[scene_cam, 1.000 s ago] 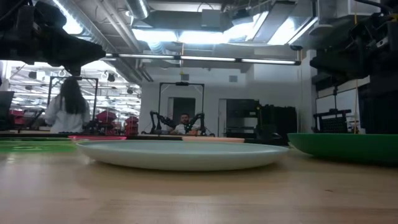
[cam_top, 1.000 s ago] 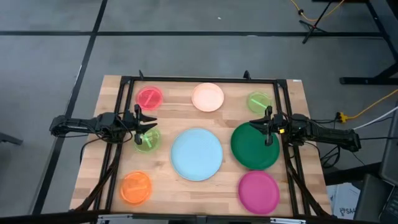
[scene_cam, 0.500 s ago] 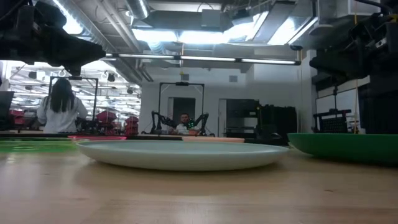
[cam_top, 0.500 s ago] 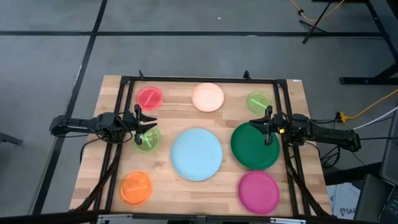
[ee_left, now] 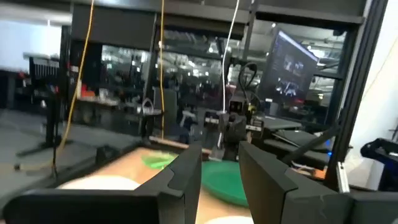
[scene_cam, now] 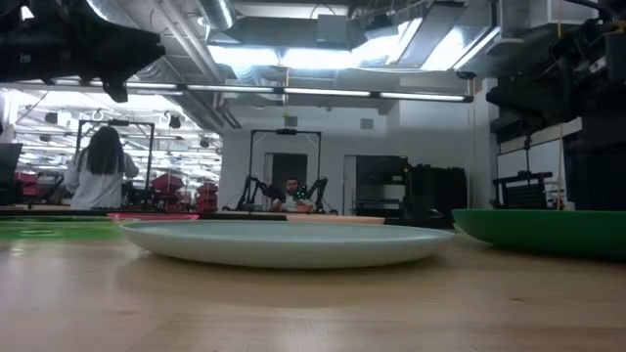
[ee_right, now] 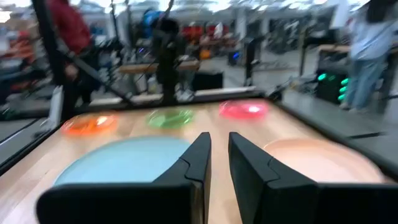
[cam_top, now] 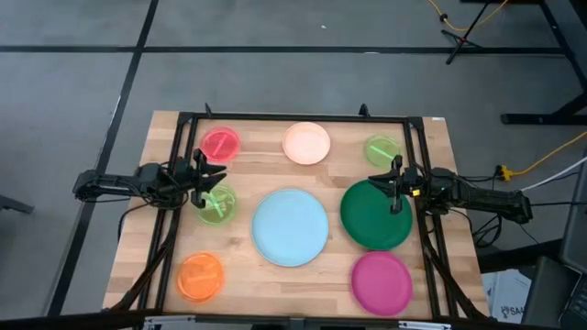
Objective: Stack plastic plates
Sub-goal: Stack the green plate on top of the blue plate
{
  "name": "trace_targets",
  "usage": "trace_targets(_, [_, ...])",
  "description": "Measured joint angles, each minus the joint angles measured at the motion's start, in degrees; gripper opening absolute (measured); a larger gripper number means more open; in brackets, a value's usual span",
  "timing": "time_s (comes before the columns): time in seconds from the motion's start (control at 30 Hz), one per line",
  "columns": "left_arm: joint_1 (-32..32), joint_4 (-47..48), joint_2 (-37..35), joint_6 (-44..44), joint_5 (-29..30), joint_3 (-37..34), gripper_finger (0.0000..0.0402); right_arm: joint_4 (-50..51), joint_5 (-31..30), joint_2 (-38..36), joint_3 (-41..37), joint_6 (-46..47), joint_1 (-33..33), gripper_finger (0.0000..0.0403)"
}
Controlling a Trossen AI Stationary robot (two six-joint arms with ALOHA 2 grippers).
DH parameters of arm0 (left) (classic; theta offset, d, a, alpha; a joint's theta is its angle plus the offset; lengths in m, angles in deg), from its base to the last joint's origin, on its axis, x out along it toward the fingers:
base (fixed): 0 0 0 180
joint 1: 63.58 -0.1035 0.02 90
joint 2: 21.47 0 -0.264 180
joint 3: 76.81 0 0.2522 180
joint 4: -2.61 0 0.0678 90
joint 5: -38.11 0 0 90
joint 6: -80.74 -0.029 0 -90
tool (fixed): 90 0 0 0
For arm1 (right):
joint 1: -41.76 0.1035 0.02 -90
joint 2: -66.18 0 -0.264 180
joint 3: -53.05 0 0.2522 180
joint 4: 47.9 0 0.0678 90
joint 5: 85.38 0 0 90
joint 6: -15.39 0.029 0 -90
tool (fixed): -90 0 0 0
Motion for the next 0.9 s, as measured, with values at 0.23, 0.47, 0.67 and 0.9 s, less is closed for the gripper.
trace_targets(0.23, [-0.1,-1.3,1.2,-2.7,5.6,0.0,0.0101,-3.0,-8.1,0.2,0.0,0.5,-0.1,0.0050])
trace_targets(0.47, [-1.1,-4.5,7.0,-4.4,7.4,0.0,0.0101,-3.7,-11.2,3.0,0.0,-1.9,-0.1,0.0050])
trace_targets(0.67, [-5.4,-14.1,16.0,-6.7,3.5,0.0,0.0101,-6.8,-11.8,7.1,0.0,-4.7,-0.1,0.0050])
trace_targets(0.9, [-8.9,-20.9,27.9,-6.3,-4.1,1.3,0.0101,-13.0,-10.9,15.2,0.2,-4.7,0.0,0.0050])
